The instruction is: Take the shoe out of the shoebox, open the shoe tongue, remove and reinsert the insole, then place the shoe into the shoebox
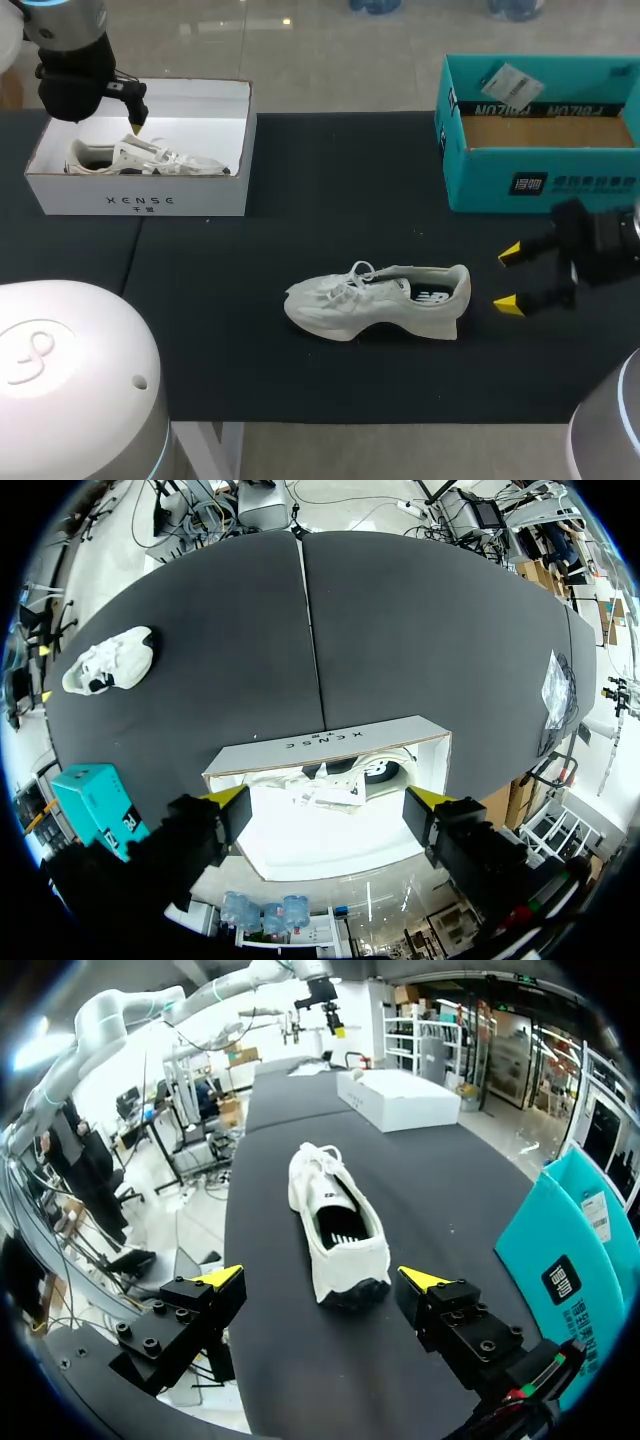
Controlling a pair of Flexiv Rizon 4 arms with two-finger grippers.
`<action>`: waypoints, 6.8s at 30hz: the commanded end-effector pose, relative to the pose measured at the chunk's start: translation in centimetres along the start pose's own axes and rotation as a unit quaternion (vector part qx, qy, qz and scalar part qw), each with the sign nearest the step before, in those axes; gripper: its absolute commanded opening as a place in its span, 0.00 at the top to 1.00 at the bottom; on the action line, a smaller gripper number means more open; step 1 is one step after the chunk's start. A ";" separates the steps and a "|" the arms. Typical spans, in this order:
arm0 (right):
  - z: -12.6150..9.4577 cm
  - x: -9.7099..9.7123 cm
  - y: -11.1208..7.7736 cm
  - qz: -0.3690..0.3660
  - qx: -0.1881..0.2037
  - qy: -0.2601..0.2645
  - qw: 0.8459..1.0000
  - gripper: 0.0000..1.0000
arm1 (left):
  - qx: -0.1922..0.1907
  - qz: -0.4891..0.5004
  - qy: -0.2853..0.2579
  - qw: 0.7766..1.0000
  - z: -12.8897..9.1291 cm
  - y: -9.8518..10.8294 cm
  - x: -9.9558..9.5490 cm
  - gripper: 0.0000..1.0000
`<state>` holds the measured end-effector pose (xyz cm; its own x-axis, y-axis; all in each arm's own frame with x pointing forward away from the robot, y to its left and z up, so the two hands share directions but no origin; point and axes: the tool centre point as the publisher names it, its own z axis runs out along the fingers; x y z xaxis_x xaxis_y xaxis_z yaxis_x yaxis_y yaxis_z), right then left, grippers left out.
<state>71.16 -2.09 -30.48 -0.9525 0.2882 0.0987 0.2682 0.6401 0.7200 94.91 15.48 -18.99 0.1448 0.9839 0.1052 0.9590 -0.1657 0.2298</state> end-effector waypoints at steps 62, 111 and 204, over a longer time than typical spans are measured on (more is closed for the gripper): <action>5.8 -2.3 -5.2 -0.115 -0.160 0.023 0.980 0.00 | -0.001 0.001 0.001 1.000 0.0 -0.1 0.0 0.00; 12.5 -3.8 -3.9 -0.121 -0.218 0.055 0.967 0.00 | -0.001 0.001 0.001 1.000 0.0 -0.1 0.0 0.00; 14.7 -3.6 -3.9 -0.097 -0.240 0.064 0.964 1.00 | 0.154 -0.632 0.060 0.757 -2.9 -16.4 -19.4 0.00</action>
<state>75.76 4.52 -43.33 -0.9965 0.0831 -0.0090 0.0127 0.2572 0.9663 76.89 -0.08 -21.61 -0.4014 0.9128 0.0758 0.9150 0.3960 0.0771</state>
